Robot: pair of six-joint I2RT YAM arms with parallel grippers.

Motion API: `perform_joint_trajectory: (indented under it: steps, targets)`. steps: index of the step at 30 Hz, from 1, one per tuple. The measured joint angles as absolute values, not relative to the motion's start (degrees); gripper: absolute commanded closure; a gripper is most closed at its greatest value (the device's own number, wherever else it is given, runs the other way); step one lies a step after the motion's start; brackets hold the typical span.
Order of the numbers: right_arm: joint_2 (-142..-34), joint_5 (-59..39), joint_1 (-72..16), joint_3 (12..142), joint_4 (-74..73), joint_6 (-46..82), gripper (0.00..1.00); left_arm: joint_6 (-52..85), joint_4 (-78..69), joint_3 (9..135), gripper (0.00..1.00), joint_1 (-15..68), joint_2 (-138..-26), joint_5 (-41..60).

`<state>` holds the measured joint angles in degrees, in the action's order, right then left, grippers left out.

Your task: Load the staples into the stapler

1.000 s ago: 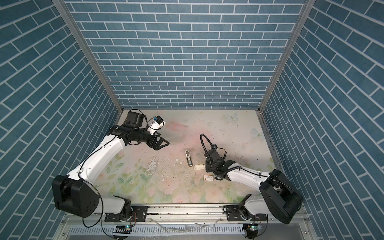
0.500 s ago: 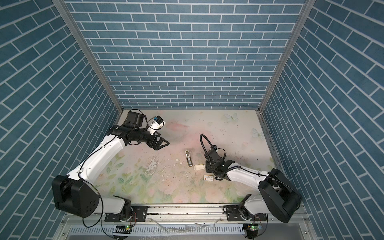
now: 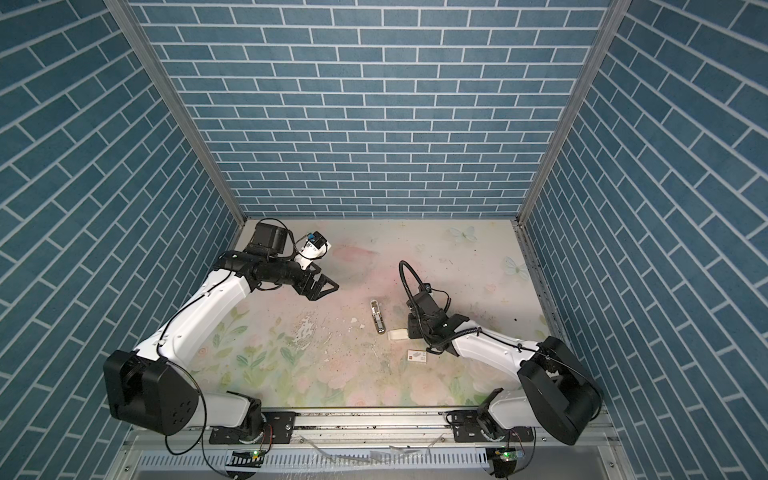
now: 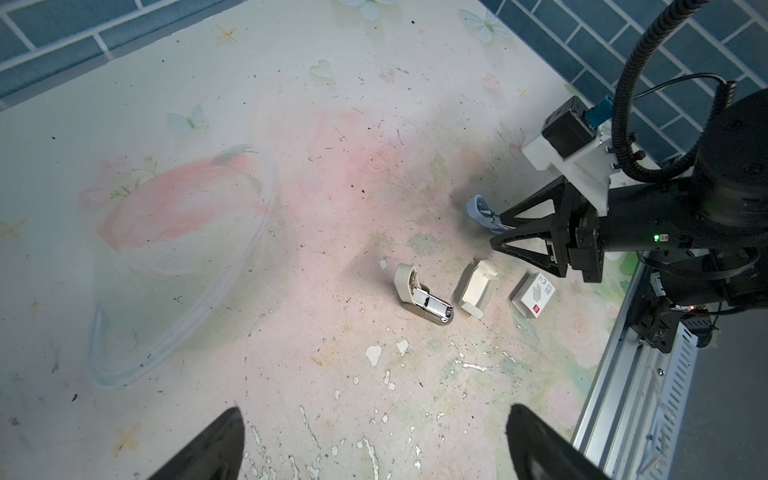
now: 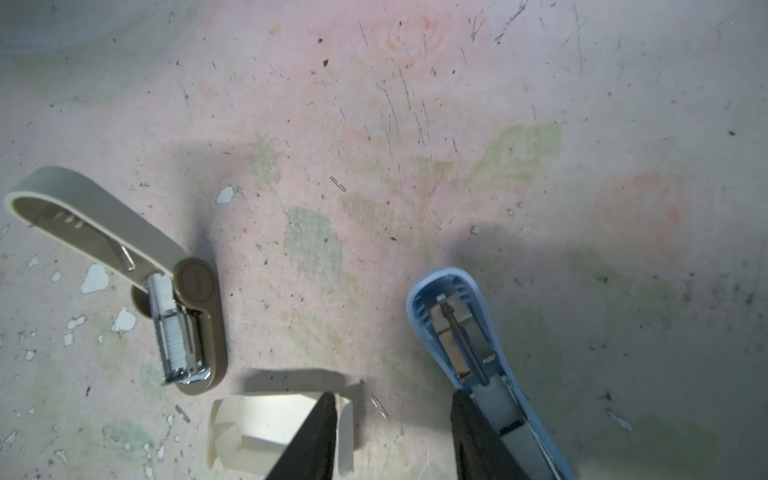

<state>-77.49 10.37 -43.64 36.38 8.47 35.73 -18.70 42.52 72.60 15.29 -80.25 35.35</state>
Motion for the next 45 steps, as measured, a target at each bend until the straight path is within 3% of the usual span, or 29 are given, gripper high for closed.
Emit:
perform_joint_trajectory:
  steps: [45]
  targets:
    - [-77.4, 10.3, -42.5, 34.0, 9.7, 35.8, 0.54, -18.7, 42.1, 72.6, 0.00, 15.3, -80.4, 35.2]
